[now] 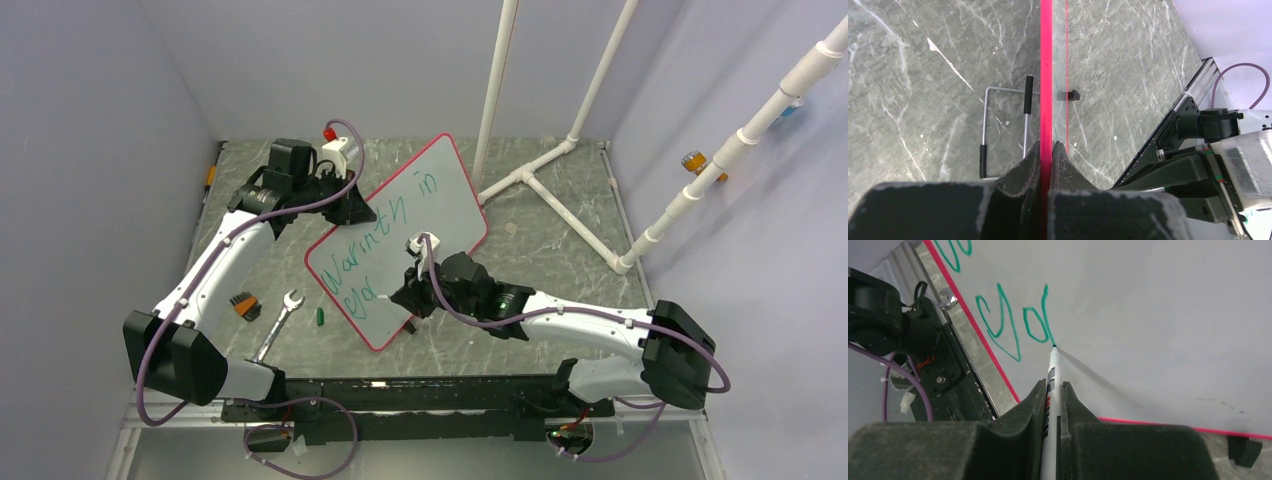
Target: Write a sentence on the whiteboard
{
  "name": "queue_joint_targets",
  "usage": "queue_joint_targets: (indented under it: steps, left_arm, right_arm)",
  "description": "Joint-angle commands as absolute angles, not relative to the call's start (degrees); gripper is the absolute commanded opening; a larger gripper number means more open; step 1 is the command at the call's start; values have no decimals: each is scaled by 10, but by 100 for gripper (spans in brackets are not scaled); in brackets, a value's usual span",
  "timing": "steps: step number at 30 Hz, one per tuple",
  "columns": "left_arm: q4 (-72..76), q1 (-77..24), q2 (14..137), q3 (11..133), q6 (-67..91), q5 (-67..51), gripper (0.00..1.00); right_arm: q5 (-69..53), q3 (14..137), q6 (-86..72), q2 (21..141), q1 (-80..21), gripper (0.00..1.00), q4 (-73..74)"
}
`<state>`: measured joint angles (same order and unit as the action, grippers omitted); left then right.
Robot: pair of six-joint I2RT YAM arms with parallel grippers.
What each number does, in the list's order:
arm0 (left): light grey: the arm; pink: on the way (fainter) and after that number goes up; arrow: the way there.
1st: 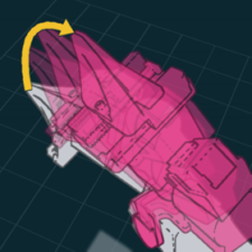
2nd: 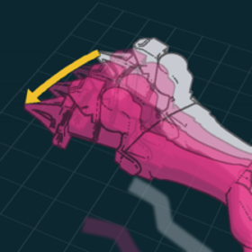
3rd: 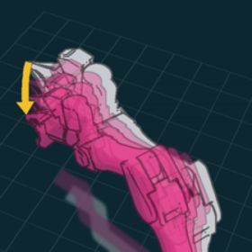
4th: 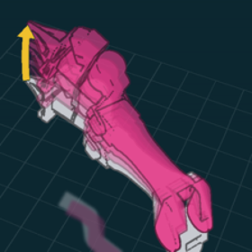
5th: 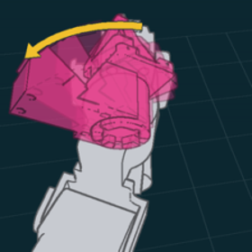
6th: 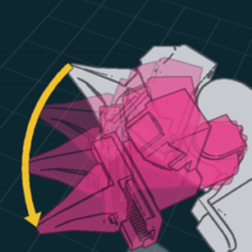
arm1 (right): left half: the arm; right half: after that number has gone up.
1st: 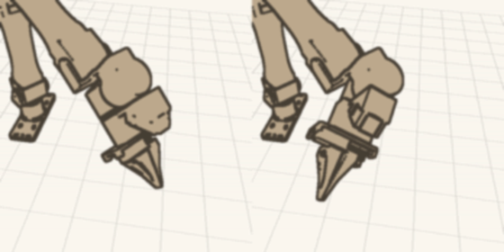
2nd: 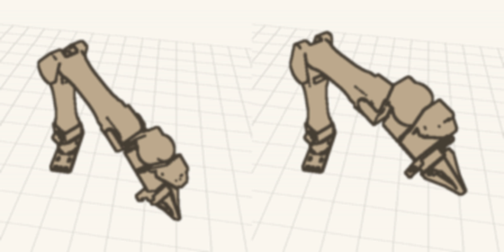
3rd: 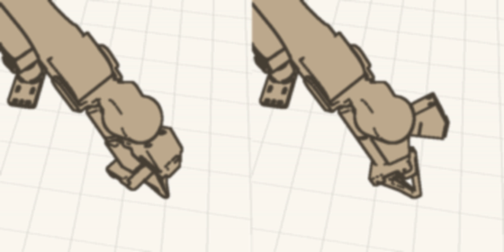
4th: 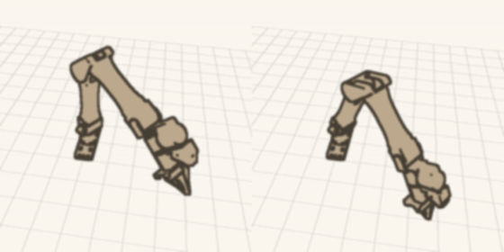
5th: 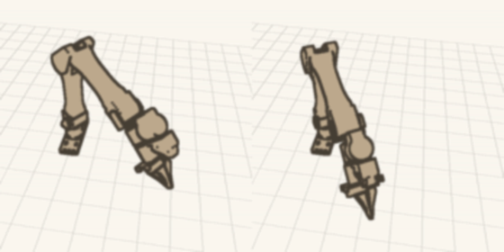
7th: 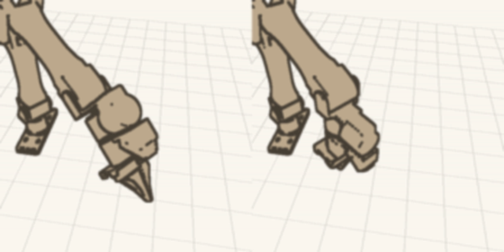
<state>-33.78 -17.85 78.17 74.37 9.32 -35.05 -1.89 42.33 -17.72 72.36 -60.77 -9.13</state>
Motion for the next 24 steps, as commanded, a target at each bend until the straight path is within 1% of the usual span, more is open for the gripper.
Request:
queue_joint_targets:
  steps: [1, 11, 24]
  left_arm:
    - [-334, -185, 792, 730, 27, -287, 0]
    - [-335, -186, 793, 731, 26, -286, 0]
    - [-336, -185, 792, 731, 26, -287, 0]
  right_arm:
    - [-1, 402, -186, 715, -604, 0, -105]
    - [48, 451, -158, 707, -596, 0, -59]
    - [32, 530, -133, 735, -577, 0, -45]
